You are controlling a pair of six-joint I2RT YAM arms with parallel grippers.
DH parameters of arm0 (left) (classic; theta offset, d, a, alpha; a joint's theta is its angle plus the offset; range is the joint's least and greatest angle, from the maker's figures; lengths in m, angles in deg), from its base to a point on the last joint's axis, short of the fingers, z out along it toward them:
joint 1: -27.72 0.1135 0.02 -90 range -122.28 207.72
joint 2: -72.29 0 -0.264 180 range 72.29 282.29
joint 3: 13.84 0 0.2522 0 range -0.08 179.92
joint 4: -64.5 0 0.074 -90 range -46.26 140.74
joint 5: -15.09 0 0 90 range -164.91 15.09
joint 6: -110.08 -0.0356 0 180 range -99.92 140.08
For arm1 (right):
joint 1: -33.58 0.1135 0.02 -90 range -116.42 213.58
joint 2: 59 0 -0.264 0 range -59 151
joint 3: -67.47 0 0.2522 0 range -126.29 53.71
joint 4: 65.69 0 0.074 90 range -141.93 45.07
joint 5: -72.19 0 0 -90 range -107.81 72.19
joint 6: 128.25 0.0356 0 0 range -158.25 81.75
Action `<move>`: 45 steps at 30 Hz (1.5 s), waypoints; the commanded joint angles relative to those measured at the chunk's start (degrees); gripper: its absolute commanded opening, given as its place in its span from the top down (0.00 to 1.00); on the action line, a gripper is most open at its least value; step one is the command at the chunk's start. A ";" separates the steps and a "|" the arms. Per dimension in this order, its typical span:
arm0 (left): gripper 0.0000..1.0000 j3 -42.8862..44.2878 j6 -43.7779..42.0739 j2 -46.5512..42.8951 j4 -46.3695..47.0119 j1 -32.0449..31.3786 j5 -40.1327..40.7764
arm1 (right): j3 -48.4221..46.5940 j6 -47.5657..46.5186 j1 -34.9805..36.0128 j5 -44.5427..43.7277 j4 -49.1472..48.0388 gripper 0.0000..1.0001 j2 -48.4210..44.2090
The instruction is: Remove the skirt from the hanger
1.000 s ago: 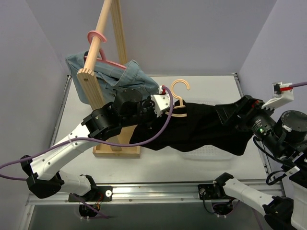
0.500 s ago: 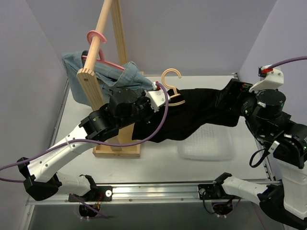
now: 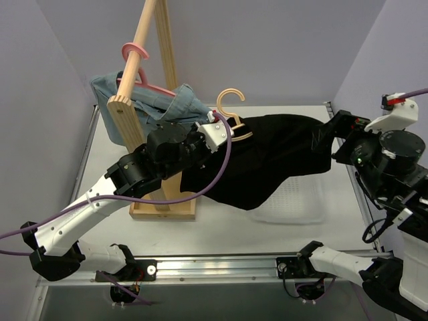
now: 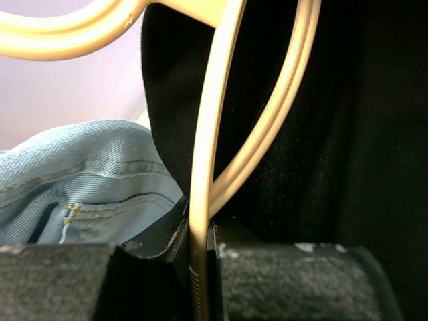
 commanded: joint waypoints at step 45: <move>0.98 0.95 0.91 0.93 3.96 -1.39 -25.71 | 17.08 6.37 0.28 40.20 -34.72 0.51 3.36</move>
